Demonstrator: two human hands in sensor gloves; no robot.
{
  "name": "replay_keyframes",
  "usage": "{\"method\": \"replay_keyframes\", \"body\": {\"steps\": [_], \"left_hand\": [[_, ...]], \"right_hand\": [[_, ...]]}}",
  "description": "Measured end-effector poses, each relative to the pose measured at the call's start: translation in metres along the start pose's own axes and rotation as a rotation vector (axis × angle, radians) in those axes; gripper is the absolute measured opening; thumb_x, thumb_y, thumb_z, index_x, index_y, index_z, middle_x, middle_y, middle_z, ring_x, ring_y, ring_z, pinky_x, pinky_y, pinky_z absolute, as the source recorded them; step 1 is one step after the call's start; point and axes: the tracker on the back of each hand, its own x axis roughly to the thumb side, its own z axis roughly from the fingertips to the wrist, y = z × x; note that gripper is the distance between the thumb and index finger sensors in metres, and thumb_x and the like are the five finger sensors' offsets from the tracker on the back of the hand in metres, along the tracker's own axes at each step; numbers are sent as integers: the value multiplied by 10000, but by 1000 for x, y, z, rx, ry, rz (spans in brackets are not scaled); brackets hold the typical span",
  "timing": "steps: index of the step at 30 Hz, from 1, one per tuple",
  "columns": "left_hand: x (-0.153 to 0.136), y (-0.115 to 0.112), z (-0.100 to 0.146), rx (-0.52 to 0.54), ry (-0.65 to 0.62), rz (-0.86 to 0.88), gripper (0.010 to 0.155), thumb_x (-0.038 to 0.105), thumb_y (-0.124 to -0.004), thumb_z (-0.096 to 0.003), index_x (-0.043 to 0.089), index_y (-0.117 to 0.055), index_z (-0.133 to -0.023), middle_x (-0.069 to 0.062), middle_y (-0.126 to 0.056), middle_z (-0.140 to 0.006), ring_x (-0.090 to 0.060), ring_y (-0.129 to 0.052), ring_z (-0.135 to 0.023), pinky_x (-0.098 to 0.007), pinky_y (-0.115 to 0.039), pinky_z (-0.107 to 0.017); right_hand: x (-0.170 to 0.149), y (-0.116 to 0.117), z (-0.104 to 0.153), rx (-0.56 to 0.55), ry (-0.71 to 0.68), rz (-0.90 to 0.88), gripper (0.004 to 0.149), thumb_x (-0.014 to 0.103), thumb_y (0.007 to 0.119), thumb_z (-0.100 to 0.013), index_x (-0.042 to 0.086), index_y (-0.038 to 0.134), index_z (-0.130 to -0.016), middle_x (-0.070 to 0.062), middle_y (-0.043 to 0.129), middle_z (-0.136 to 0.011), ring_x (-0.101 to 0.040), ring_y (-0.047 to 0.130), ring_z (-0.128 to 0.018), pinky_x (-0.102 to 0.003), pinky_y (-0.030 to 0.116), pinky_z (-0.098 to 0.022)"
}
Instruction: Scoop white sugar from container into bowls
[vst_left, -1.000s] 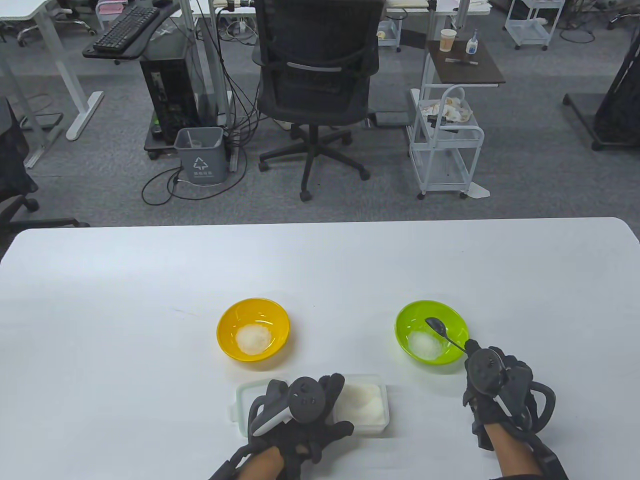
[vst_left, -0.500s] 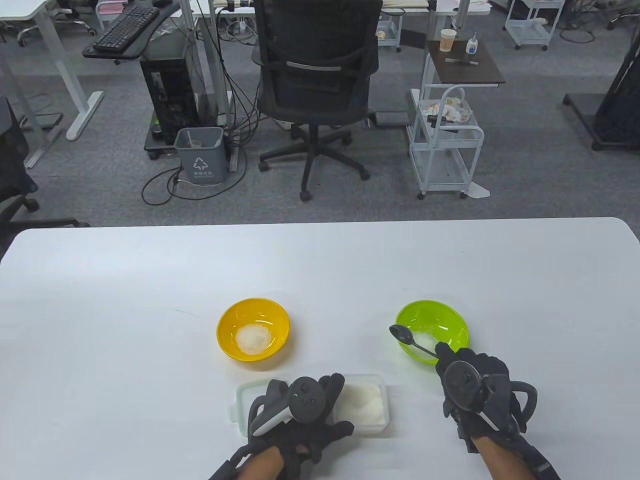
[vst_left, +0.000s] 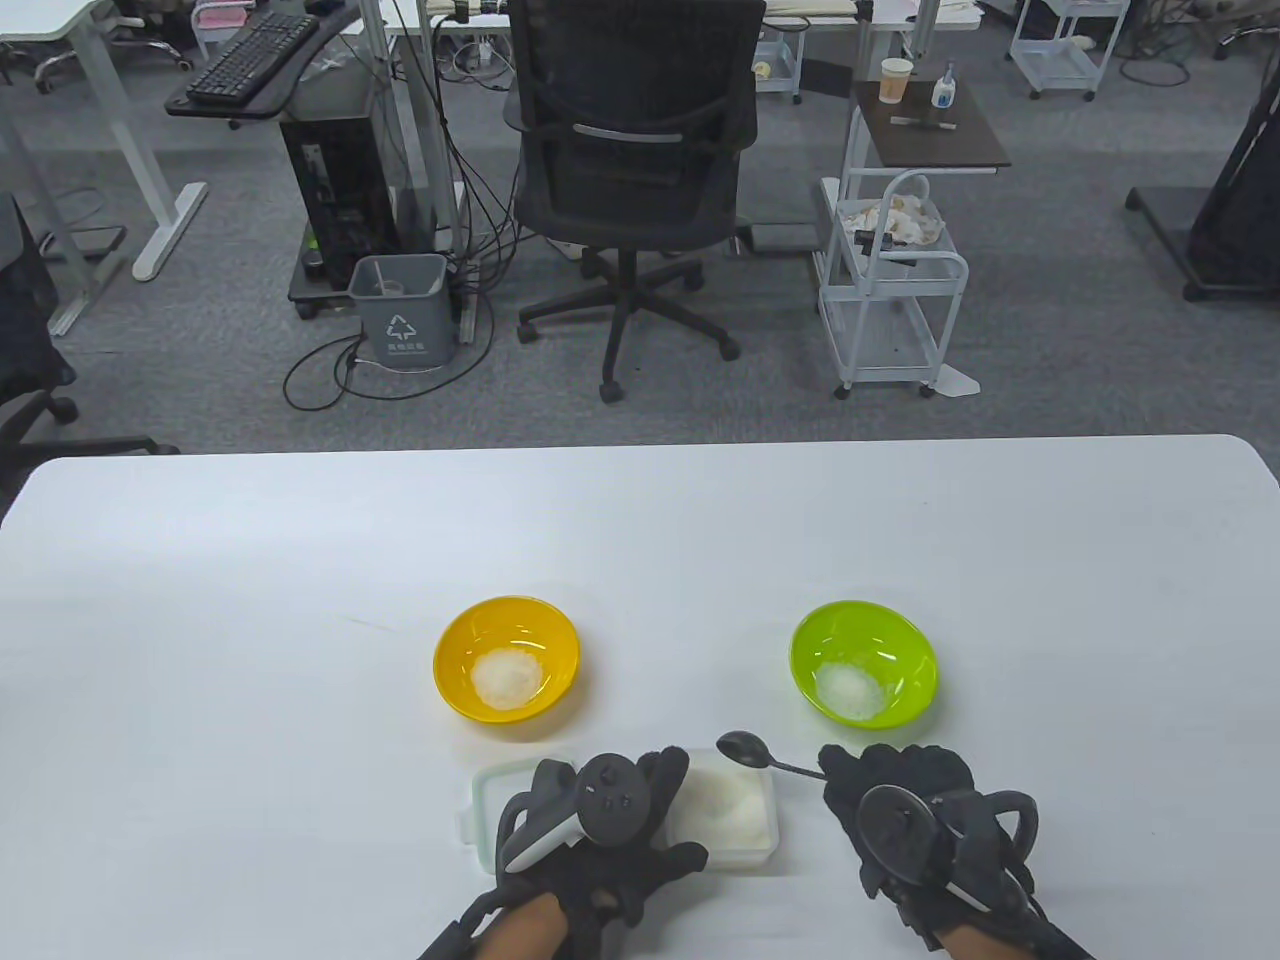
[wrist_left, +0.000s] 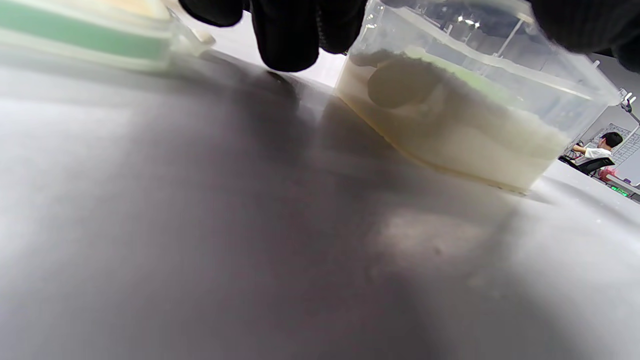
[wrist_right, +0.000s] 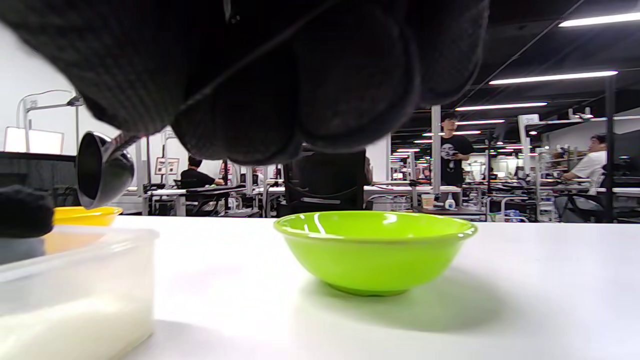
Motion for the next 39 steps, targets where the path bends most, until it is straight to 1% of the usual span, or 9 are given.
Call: {"method": "replay_keyframes", "body": {"steps": [4,14,19,23,31,34,39], "left_hand": [[0,0,0,-2,0,4,925,745,-683,-367,412,-269,-1124,49,-423,-1227,-256,-610,-1145,-543,-436,-847],[0,0,0,-2,1,1,925,745,-681,-369,412,-265,-1125,47,-423,-1228,-253,-609,-1146,-543,-437,-847],[0,0,1,-3,1,0,924,745,-679,-369,412,-264,-1124,49,-425,-1227,-256,-607,-1146,-543,-436,-847],[0,0,0,-4,1,1,922,745,-679,-369,413,-264,-1123,50,-424,-1227,-253,-607,-1147,-544,-435,-847],[0,-1,0,-4,1,1,923,746,-678,-369,415,-263,-1123,48,-424,-1227,-254,-608,-1146,-543,-438,-847],[0,0,0,-5,0,0,922,745,-678,-370,415,-262,-1123,47,-424,-1227,-252,-608,-1146,-543,-435,-847],[0,-1,0,-5,0,0,923,745,-678,-370,413,-262,-1124,46,-424,-1227,-255,-606,-1146,-544,-435,-847]], "right_hand": [[8,5,1,13,-42,42,402,470,846,-441,380,904,-829,-14,983,-713,-240,980,-438,-488,716,-631],[34,18,4,-9,-147,311,398,459,845,-442,391,898,-831,-6,975,-724,-238,974,-444,-484,709,-643],[45,17,5,-26,-186,398,393,459,843,-442,399,898,-827,-2,979,-712,-231,971,-413,-477,721,-631],[52,15,5,-9,-220,450,394,463,843,-440,401,900,-824,2,984,-699,-225,971,-396,-470,731,-624],[56,13,5,110,-221,351,392,482,842,-441,387,914,-814,-3,1001,-659,-211,972,-338,-461,757,-585],[54,13,4,134,-212,323,390,485,841,-442,381,918,-810,-4,1005,-648,-206,973,-323,-459,765,-574],[48,14,1,209,-178,221,393,492,833,-445,367,921,-807,-8,1012,-622,-194,972,-288,-451,781,-550]]}}
